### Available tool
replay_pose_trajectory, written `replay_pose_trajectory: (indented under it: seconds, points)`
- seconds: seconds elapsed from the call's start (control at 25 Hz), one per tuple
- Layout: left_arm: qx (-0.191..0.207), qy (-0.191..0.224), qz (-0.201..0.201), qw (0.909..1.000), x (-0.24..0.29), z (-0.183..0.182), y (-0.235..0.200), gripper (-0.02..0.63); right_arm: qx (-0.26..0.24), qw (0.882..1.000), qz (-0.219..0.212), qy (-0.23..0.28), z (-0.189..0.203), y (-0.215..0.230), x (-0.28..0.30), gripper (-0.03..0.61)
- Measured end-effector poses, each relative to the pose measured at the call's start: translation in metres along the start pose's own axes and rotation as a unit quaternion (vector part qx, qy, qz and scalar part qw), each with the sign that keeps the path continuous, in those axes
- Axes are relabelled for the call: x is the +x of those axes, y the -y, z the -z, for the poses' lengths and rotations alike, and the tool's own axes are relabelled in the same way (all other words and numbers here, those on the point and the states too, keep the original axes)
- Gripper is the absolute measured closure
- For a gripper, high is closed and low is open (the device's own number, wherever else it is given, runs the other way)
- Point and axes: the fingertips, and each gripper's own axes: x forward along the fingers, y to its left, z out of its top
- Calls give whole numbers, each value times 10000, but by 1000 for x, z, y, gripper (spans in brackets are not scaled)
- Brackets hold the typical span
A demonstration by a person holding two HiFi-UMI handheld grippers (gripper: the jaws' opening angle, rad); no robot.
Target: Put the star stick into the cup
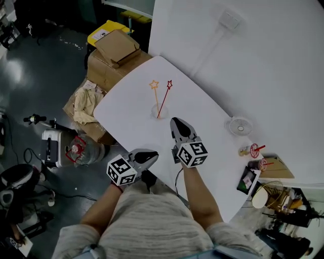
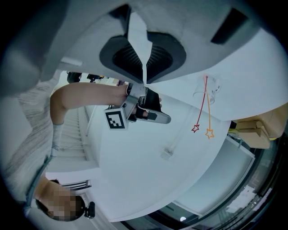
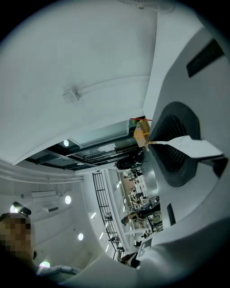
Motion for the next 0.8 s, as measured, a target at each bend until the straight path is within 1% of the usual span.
replay_pose_trajectory:
  seconds: [0.16, 0.36, 0.56, 0.8]
  points:
    - [78, 22, 59, 10000, 8, -4, 15, 594, 53, 9999, -113, 43, -5, -3, -28, 558]
    - [175, 55, 107, 9998, 16, -10, 30, 594, -43, 9996, -281, -5, -7, -10, -65, 558]
    - [289, 42, 203, 9994, 28, -15, 46, 594, -8, 9992, -409, -26, -5, -17, -100, 563]
    - [396, 1, 322, 9987, 42, -18, 65, 594, 108, 9989, -466, 13, -3, -21, -135, 565]
